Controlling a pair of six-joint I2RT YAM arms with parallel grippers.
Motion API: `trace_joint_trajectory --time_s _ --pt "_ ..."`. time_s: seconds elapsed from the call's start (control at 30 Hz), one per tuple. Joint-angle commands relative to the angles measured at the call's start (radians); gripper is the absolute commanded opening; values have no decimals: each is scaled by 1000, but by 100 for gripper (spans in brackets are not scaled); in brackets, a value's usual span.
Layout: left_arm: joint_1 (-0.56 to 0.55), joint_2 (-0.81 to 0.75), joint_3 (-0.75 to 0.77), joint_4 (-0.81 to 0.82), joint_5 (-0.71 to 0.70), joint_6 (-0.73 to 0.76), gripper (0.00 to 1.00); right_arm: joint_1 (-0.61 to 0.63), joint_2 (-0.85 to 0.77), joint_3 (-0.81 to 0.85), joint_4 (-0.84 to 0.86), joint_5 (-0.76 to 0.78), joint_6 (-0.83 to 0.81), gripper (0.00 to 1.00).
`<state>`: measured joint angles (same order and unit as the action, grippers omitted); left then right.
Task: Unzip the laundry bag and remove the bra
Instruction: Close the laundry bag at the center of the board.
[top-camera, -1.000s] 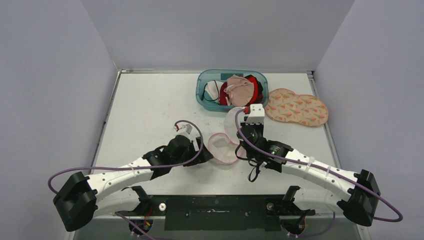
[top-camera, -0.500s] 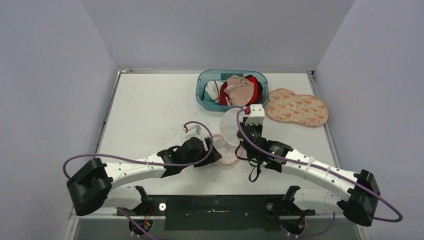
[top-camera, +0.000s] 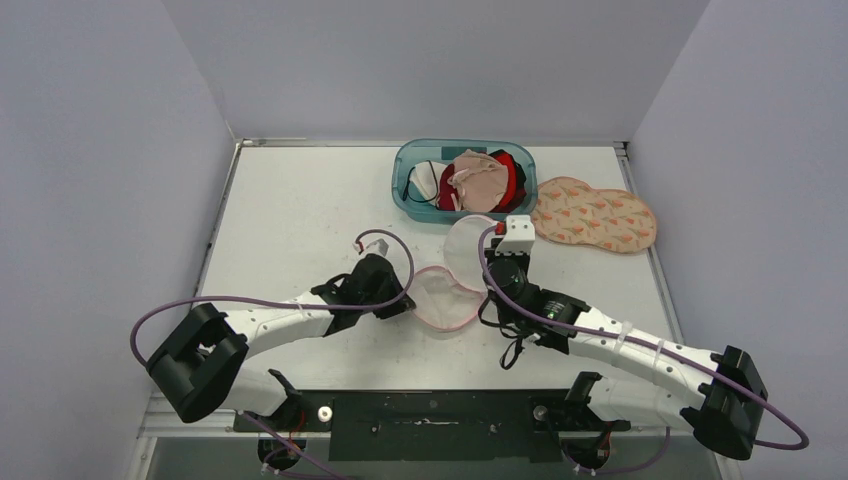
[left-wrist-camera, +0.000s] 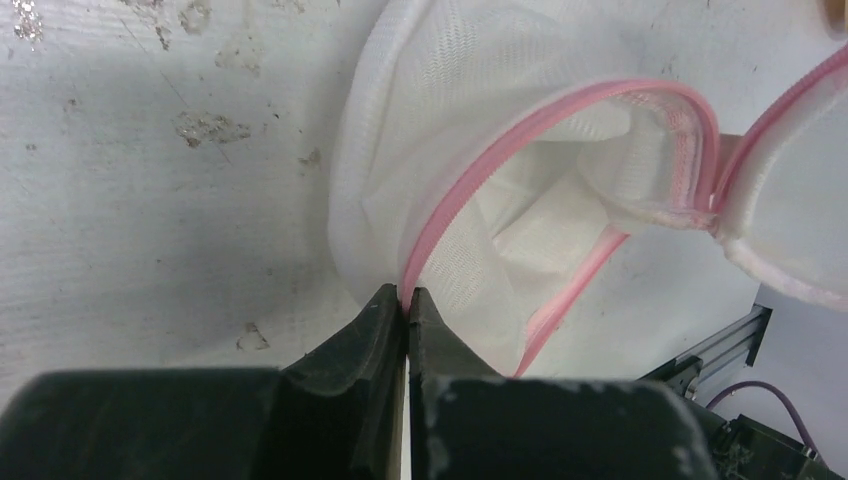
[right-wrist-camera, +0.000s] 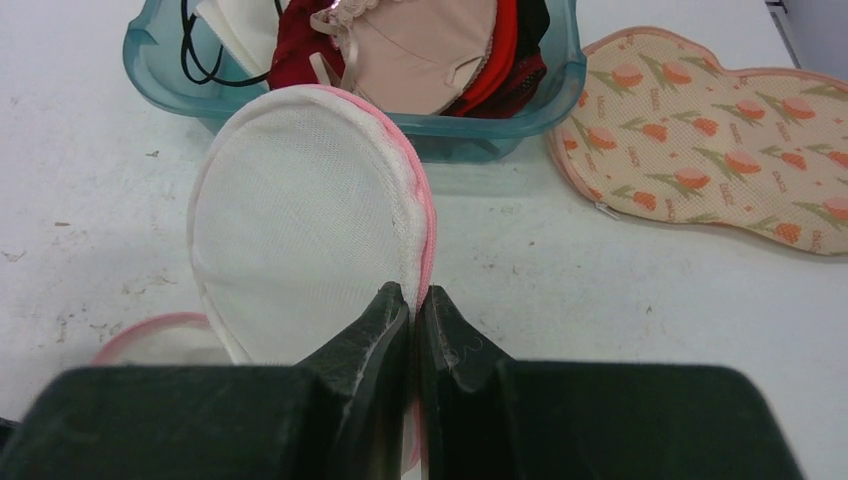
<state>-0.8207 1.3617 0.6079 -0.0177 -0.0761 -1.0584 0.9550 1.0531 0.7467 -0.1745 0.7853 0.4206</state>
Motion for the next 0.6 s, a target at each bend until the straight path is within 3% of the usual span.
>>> trace_joint_trajectory --time_s 0.0,0.13,0.33,0.57 --pt "58 8 49 27 210 114 0 5 -53 -106 327 117 -139 5" --pt "66 -7 88 -63 344 182 0 16 -105 -222 662 108 -327 5" --pt "91 -47 94 -129 457 232 0 35 -110 -280 930 69 -532 5" --pt "160 -33 48 -122 510 239 0 123 -33 -340 1261 -17 -903 5"
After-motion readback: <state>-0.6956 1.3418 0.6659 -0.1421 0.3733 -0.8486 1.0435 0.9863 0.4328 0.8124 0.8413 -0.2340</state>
